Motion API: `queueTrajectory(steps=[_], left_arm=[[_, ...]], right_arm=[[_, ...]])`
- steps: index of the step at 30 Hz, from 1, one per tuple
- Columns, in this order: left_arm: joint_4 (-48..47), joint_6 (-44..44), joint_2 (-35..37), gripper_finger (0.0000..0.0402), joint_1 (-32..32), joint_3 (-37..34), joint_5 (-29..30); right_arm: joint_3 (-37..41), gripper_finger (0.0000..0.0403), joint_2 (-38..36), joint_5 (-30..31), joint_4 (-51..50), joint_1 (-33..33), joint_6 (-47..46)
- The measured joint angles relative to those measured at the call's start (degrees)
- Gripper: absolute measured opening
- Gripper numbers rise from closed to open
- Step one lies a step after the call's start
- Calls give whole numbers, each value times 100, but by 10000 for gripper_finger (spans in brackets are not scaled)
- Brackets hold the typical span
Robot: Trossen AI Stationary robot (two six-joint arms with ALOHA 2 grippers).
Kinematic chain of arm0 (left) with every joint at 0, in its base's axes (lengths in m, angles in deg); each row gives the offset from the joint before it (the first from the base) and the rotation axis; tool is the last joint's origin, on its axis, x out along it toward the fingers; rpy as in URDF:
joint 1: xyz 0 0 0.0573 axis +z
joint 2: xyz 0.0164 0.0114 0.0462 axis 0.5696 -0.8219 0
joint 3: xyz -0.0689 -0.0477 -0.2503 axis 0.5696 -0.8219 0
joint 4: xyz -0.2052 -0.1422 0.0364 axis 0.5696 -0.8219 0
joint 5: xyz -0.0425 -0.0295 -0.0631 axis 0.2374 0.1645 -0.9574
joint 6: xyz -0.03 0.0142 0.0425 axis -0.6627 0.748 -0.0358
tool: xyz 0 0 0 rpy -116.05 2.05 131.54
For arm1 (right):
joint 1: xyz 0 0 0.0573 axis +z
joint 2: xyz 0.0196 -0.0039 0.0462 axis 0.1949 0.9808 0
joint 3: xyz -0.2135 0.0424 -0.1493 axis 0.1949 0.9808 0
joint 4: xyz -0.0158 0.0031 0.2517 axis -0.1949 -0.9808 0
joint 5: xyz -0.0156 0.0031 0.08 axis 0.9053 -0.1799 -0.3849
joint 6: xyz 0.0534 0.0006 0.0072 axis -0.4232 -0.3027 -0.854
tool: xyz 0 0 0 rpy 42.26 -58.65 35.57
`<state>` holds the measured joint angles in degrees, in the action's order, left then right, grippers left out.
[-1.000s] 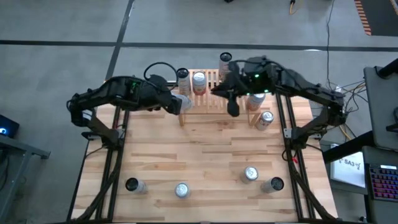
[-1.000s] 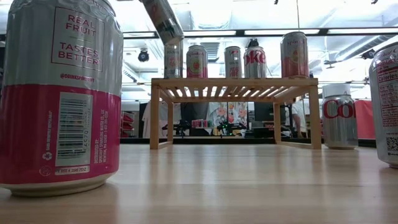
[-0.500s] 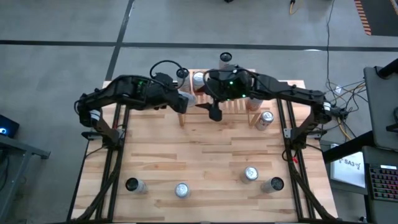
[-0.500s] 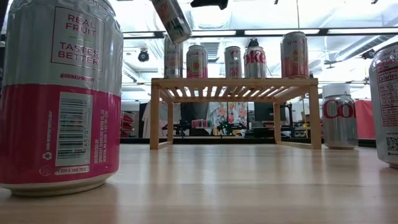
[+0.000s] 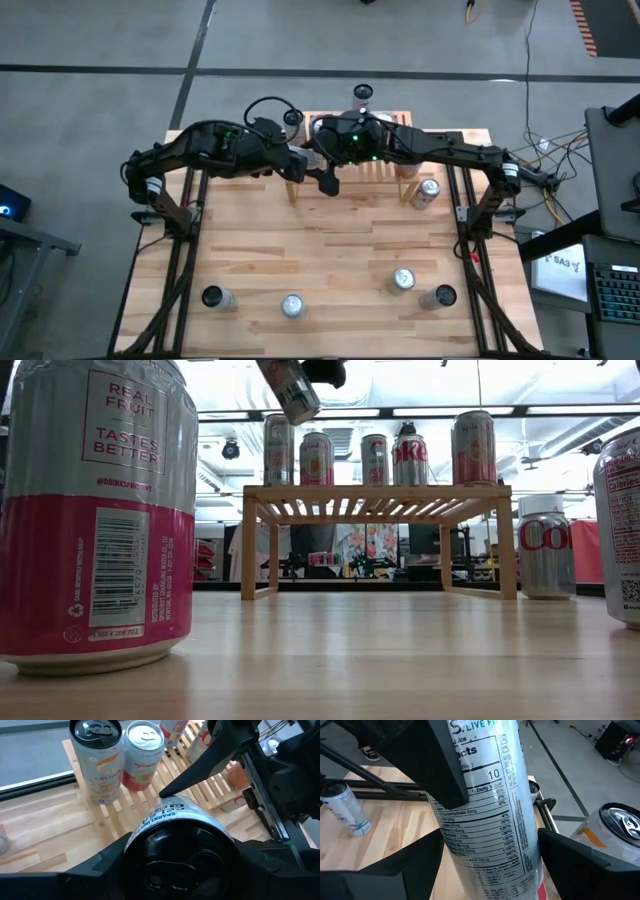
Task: Place canned beverage on shelf
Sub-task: Put the left white soda can on the shelf aligned with the other white soda can
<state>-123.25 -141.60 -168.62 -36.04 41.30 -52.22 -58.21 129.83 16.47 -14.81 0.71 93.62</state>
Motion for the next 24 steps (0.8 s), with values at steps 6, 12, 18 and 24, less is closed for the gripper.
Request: queueTrajectory(steps=[6,12,18,24], left_arm=[[-43,75,-12,238,9,-3,17],[-14,96,-12,238,4,-5,28],[-20,141,-8,238,2,-6,10],[310,258,-24,238,-1,-4,12]], right_arm=[[0,288,102,4,125,0,91],[0,263,102,-2,119,-2,251],[0,303,102,13,167,37,39],[0,360,182,-84,480,48,48]])
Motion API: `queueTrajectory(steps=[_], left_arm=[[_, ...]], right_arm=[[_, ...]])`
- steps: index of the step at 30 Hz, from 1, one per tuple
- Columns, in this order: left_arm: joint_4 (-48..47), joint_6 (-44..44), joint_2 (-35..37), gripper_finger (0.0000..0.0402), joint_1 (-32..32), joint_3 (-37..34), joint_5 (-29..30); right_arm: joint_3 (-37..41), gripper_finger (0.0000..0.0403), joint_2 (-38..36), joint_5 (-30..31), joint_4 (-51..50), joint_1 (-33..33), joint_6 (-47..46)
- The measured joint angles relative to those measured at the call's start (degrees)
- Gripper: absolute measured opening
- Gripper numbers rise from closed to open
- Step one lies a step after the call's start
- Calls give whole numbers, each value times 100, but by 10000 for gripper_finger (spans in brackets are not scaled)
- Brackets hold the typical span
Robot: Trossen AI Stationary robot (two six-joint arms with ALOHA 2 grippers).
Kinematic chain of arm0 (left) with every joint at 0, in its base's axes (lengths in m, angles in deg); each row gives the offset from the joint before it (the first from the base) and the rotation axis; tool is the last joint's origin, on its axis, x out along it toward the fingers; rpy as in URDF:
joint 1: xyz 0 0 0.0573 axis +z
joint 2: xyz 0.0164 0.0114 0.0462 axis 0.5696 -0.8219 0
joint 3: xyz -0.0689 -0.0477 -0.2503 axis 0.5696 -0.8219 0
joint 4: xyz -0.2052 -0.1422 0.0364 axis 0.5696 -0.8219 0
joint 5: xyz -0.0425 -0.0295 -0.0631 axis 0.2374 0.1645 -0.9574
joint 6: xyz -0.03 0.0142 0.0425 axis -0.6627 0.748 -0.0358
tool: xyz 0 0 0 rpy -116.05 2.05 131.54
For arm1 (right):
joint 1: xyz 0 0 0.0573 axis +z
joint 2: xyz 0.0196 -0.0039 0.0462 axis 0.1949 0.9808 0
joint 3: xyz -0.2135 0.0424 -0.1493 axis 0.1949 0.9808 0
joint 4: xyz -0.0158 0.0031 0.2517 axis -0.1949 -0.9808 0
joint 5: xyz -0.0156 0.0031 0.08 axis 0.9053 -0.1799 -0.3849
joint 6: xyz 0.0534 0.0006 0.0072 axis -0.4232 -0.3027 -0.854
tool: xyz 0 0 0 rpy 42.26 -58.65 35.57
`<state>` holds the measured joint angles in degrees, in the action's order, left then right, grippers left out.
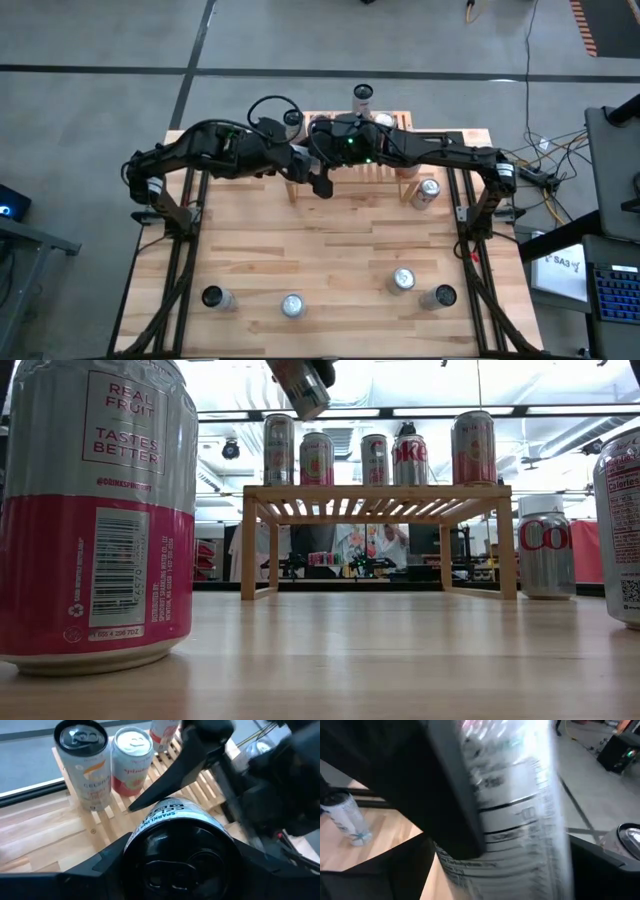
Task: Place canned beverage on shelf
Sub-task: Put the left white soda can on the shelf aligned with the other white soda can
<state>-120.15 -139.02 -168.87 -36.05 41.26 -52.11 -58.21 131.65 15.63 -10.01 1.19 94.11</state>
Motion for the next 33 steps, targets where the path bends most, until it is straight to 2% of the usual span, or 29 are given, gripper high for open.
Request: queueTrajectory(steps=[3,6,12,13,21,28,33], left_arm=[[73,37,1,239,3,0,3],[58,44,1,239,3,0,-12],[136,244,5,244,3,0,-122],[144,293,11,249,3,0,-113],[521,1190,158,319,2,2,117],[1133,2587,555,325,11,13,330],[1212,3527,773,326,-50,9,315]], right_arm=[[0,362,20,17,48,-5,33],[0,345,20,33,91,-4,34],[0,243,8,28,32,-6,46],[2,238,-5,31,28,-3,-8],[11,237,-349,53,-284,-99,-531],[11,237,-953,82,-864,-379,-624],[214,237,-1381,1,-1005,-461,-741]])
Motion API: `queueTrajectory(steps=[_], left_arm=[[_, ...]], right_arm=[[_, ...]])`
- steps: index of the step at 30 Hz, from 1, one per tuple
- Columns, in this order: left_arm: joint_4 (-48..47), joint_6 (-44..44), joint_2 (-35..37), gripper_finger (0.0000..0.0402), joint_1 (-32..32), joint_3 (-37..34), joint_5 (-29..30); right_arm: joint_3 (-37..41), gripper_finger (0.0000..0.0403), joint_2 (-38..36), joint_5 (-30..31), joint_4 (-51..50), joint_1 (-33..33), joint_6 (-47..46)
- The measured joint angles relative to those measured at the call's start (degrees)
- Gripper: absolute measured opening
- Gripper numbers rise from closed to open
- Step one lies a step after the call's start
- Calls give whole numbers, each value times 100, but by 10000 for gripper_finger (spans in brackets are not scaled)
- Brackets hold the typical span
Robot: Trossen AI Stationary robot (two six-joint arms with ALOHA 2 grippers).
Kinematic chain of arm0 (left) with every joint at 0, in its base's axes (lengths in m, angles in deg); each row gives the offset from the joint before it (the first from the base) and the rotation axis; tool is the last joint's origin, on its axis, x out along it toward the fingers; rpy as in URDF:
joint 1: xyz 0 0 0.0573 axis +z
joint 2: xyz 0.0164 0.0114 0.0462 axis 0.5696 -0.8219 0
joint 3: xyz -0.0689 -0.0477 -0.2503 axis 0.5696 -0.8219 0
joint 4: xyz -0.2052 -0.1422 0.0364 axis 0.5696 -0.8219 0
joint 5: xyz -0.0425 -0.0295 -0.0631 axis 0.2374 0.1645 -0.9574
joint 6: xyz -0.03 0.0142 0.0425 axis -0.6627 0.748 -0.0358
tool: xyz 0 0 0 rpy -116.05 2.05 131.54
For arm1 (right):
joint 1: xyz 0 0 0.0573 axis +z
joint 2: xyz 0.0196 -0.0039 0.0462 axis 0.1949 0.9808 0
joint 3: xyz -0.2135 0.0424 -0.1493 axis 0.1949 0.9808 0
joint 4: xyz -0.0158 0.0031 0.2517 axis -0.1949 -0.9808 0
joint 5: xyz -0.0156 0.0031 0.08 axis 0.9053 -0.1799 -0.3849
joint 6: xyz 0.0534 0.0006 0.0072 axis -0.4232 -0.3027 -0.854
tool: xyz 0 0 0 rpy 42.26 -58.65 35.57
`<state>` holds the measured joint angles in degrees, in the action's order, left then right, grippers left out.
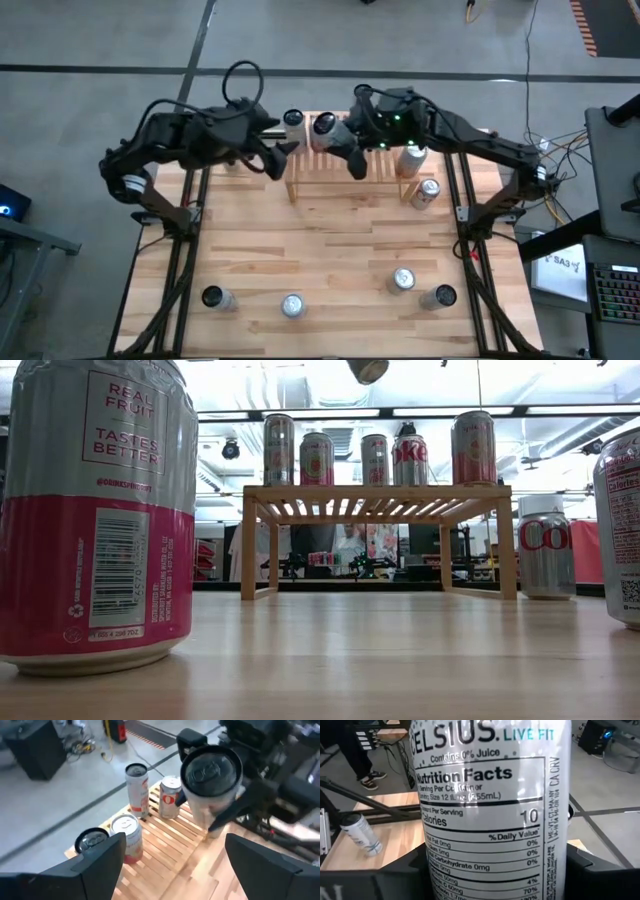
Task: Place canned beverage on shelf
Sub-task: Put the left white soda can on the shelf aligned with the other white soda can
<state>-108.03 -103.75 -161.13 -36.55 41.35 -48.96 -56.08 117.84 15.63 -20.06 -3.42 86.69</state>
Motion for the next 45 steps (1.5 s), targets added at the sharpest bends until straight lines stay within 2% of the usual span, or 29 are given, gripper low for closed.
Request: queueTrajectory(steps=[4,7,13,17,21,24,34,41,45], left_arm=[[11,467,188,326,-79,0,-12],[29,805,261,326,-201,0,-14],[246,1243,277,326,-422,-13,-36],[633,1601,282,326,-527,-215,-47],[1012,1783,292,326,-539,-540,-268],[1549,1954,335,326,-536,-947,-542],[4388,2020,844,326,-218,-2980,-1663],[6504,2051,1092,326,3,-4128,-1697],[6855,2049,1006,326,2,-4306,-1703]], right_arm=[[446,237,-408,-61,298,-1,-58],[1038,237,-755,-137,960,-2,-296],[2670,237,-1223,-133,3250,57,-827],[3495,237,-1322,-187,4924,140,-1257],[3902,237,-1324,-450,6147,167,-1748],[3927,237,-1391,-482,6566,170,-1853],[3026,237,-1408,-812,6407,181,-1313],[2578,237,-1401,-880,5577,282,-815],[2360,237,-1401,-891,5109,301,-667]])
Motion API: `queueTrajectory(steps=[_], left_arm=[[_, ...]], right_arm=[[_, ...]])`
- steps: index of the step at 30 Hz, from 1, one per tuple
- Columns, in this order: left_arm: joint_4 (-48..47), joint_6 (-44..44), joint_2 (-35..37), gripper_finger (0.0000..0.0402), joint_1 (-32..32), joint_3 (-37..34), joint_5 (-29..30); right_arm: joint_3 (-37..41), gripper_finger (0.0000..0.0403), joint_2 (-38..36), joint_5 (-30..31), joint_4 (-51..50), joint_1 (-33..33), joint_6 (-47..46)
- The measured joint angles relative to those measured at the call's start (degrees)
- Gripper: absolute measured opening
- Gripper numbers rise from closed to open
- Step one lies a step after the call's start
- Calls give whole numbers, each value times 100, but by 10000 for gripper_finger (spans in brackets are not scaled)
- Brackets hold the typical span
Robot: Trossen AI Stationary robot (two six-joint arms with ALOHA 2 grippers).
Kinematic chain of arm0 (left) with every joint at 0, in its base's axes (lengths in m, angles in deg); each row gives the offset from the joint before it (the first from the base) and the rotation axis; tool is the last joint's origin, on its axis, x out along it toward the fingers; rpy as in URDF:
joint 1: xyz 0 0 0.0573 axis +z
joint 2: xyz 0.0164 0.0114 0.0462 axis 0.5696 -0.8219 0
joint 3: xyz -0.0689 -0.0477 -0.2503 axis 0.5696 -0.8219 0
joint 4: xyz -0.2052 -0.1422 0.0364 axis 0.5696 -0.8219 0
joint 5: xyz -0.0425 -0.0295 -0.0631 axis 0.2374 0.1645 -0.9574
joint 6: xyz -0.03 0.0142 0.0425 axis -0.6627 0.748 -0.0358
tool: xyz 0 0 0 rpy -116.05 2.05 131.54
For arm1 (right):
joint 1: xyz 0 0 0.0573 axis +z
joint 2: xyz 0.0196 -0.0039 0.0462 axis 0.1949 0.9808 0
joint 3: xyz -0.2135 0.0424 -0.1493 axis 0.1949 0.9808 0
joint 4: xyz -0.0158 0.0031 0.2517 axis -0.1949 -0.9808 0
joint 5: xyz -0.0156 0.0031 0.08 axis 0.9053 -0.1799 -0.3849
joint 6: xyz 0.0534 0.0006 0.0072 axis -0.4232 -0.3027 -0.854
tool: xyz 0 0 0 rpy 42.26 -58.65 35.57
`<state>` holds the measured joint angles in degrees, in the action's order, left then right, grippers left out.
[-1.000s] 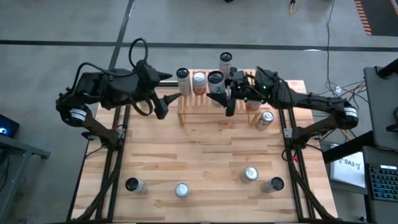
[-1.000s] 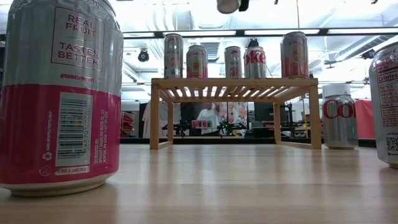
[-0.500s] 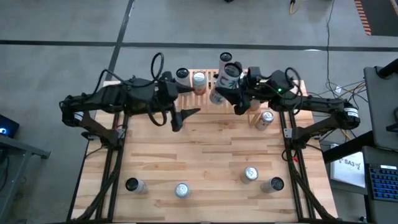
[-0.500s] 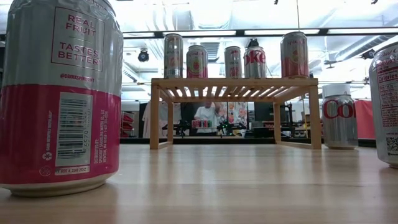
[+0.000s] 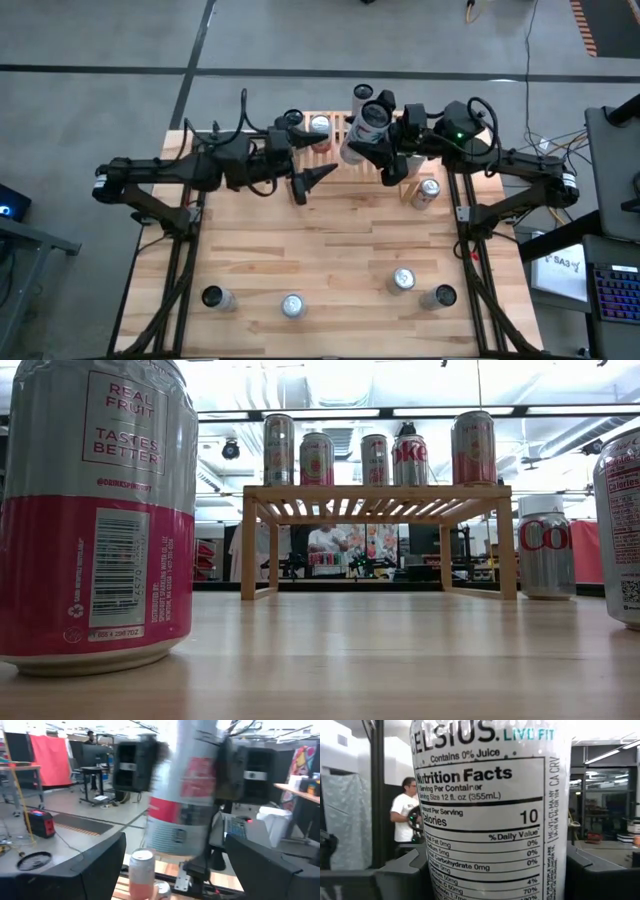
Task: Place canned beverage on shelf
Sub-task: Put the left white soda can on the shelf aligned with the other white soda can
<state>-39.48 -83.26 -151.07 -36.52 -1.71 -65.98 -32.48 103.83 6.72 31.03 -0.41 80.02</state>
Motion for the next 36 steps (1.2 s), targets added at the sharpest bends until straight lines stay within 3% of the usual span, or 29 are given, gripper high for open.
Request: queueTrajectory(steps=[36], left_arm=[[815,-449,-846,327,63,-24,92]], right_arm=[[-66,237,447,15,-462,71,155]])
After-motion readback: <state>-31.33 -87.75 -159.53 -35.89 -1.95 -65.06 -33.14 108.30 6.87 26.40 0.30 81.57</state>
